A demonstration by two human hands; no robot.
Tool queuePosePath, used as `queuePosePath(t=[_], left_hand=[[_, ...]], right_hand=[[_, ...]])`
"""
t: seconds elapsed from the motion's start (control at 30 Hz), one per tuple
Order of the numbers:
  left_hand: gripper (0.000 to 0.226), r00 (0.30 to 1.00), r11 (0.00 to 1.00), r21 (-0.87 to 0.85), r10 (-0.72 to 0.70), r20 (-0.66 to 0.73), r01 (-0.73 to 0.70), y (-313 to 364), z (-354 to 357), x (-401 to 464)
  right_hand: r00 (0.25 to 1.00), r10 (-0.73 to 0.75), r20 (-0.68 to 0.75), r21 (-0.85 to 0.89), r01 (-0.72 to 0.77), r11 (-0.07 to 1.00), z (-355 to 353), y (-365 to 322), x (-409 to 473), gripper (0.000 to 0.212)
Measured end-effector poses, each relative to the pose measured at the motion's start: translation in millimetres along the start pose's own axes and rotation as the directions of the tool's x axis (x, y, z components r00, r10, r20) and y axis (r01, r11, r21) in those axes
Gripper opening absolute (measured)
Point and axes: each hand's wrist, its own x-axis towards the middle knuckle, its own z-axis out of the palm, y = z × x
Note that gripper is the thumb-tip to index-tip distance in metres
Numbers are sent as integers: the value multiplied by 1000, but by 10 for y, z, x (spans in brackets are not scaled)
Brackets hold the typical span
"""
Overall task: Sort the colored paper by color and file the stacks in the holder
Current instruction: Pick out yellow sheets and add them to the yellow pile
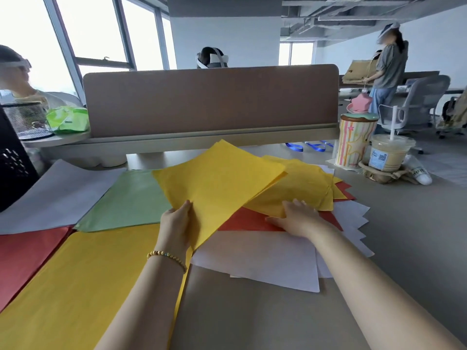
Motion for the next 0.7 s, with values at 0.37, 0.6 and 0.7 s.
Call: queuePosePath(t=[0.37,0.6,0.7], left_hand=[[24,999,995,89,-47,10,46,32,-48,-7],[25,984,851,497,116,138,-170,-51,35,-57],[20,966,844,491,108,237,-214,-34,58,-127]], right_hand=[[903,59,-426,-46,-87,995,-107,152,-88,26],[861,203,-466,457,38,889,-245,281,-124,36],[892,61,-448,427,154,891,-315,121,-202,41]])
